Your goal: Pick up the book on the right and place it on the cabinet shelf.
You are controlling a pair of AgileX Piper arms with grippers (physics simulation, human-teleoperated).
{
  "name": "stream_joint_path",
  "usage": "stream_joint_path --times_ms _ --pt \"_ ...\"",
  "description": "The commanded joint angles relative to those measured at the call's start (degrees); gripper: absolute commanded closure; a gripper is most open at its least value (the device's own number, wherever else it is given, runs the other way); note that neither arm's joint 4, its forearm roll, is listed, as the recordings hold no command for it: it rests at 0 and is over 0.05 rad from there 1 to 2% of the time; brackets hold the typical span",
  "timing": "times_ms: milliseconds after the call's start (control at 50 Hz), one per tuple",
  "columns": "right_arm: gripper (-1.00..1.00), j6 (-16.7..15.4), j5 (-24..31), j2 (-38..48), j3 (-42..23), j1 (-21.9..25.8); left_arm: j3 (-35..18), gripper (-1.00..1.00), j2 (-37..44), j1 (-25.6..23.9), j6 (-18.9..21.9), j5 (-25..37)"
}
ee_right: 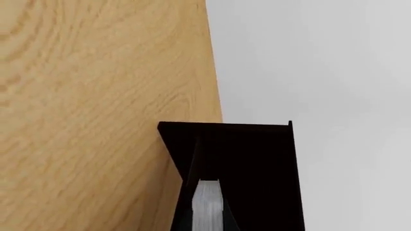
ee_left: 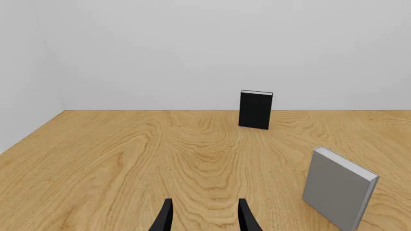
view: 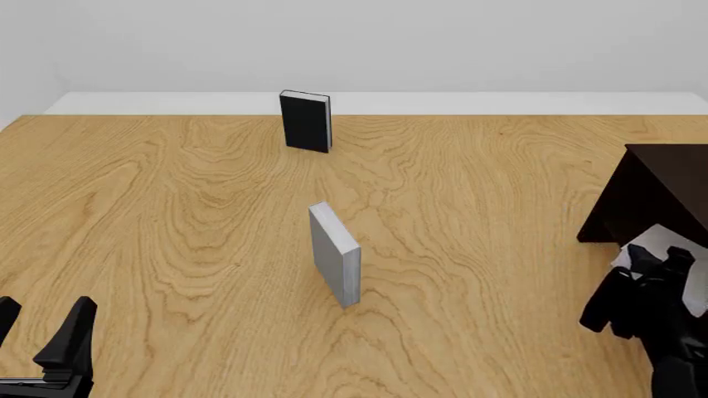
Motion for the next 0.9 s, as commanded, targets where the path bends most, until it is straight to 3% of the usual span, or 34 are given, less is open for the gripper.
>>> stream_joint_path --times_ms 20,200,220,900 --pt "1.00 1.8 -0.3 3.8 -0.7 -1.6 0.0 -1.00 0.0 0.0 0.0 0.0" --pt "1.00 4.2 2.9 1.1 -0.7 -1.6 0.0 -1.00 0.0 0.0 0.0 0.0" --pt "-1.00 4.4 3.2 1.0 -0.6 -1.4 0.0 -1.00 0.0 0.0 0.0 0.0" --pt "-1.00 6.8 5.0 -1.7 -0.7 2.5 0.0 -1.00 0.0 0.0 0.0 0.0"
